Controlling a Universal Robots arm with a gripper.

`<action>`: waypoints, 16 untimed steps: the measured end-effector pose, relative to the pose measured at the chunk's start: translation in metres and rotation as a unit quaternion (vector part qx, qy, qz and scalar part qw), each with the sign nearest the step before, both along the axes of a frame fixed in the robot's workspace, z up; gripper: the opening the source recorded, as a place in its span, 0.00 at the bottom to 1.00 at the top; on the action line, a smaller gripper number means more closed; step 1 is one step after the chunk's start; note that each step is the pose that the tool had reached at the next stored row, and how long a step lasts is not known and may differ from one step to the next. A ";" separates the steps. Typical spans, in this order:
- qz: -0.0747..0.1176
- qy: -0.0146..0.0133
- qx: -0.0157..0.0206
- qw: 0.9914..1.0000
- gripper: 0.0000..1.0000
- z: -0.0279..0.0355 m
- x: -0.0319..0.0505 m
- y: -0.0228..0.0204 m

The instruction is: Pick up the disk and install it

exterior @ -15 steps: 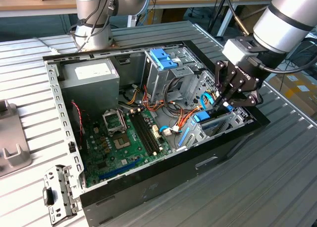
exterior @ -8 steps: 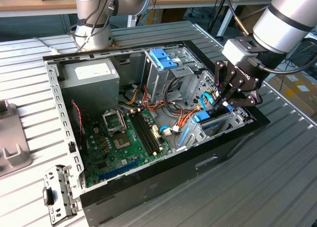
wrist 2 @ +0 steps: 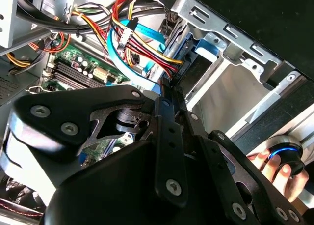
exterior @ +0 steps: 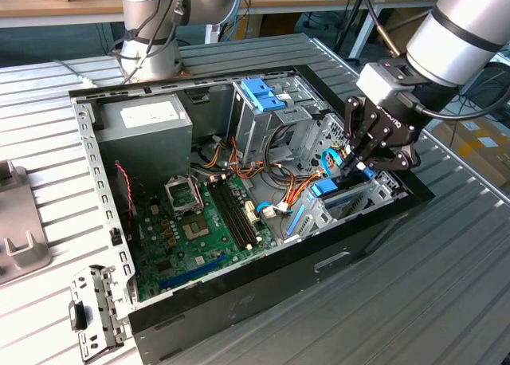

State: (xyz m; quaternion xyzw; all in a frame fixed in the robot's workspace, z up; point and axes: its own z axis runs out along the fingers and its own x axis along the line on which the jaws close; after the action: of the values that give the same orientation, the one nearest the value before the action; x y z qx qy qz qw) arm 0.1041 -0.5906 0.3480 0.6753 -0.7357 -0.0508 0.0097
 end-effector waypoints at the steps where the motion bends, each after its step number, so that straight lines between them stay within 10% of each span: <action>1: 0.000 0.000 0.001 1.000 0.16 -0.0001 0.0000 -0.0016; 16: 0.000 0.000 0.010 1.000 0.16 -0.0048 0.0000 -0.0059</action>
State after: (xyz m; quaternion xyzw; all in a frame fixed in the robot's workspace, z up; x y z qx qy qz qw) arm 0.1041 -0.5965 0.3432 0.6754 -0.7351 -0.0584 0.0027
